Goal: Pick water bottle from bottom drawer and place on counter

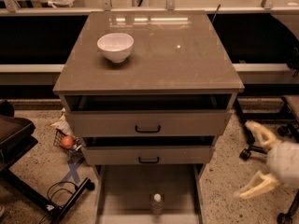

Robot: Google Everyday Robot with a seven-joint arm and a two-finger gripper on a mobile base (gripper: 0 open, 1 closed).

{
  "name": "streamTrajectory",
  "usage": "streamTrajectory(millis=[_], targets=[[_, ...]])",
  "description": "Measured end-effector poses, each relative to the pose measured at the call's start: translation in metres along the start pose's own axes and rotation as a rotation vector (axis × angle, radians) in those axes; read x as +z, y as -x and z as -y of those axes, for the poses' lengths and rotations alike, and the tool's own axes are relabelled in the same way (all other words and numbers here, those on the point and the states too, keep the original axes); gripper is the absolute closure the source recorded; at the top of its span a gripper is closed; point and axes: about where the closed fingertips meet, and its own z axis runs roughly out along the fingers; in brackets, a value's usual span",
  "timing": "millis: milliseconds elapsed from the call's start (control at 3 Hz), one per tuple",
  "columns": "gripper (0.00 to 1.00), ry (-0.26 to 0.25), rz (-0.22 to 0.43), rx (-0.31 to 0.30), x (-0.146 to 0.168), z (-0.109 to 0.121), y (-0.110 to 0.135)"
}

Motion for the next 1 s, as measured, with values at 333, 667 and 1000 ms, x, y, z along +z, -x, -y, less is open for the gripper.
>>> streamTrajectory(millis=[333, 667, 1000], targets=[[0.00, 0.024, 0.158, 0.014, 0.070, -0.033, -0.062], [0.00, 0.039, 0.245, 0.023, 0.109, -0.052, -0.103], [0.00, 0.076, 0.234, 0.049, 0.145, -0.073, -0.151]])
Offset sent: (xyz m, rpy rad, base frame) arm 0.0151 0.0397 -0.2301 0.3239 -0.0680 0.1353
